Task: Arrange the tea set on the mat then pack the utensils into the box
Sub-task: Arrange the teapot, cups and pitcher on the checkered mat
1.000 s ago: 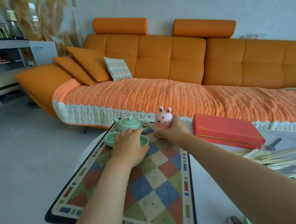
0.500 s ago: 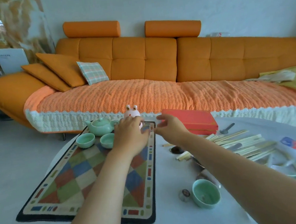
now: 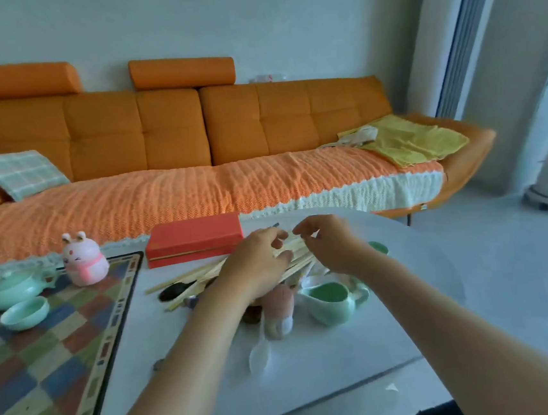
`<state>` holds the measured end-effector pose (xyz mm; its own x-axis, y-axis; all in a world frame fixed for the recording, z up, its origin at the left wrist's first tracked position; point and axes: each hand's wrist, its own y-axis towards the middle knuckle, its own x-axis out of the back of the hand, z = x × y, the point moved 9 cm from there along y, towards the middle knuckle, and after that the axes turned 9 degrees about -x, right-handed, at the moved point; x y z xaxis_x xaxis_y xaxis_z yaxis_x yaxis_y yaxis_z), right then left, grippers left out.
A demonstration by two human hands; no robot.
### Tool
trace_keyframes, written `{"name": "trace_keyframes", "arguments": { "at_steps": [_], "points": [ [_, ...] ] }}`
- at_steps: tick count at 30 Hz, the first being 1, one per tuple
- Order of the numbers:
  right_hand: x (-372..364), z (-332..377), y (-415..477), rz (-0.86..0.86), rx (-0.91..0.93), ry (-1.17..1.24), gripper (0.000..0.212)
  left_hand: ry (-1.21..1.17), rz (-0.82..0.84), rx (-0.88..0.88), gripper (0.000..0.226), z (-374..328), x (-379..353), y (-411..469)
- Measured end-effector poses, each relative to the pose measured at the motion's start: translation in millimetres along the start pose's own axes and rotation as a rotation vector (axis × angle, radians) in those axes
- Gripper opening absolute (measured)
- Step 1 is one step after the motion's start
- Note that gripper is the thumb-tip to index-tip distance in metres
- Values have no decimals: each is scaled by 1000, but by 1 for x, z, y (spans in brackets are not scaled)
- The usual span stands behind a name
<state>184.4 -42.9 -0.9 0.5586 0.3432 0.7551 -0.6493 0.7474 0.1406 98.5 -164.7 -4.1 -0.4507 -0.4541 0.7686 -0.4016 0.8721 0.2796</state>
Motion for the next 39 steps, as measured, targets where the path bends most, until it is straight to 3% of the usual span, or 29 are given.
{"name": "trace_keyframes", "arguments": {
  "at_steps": [7, 11, 14, 22, 28, 34, 39],
  "points": [
    [53, -119, 10, -86, -90, -85, 42, 134, 235, -40, 66, -67, -92, 53],
    [56, -159, 25, -18, -142, -167, 55, 275, 437, 1, 82, -77, -136, 66],
    [42, -170, 35, 118, -155, -204, 66, 362, 476, 27, 80, -73, -152, 74],
    [28, -175, 46, 105, -158, -163, 73, 278, 408, 4, 58, -69, -155, 82],
    [35, -145, 44, 19, -123, -85, 74, 148, 250, 3, 37, -58, -98, 86],
    [29, -62, 33, -1, -6, 13, 73, 88, 68, 46, 57, -18, -12, 70],
    [-2, 20, 19, 27, 113, 48, 75, 157, -56, 121, 56, 31, 57, 20]
  ]
}}
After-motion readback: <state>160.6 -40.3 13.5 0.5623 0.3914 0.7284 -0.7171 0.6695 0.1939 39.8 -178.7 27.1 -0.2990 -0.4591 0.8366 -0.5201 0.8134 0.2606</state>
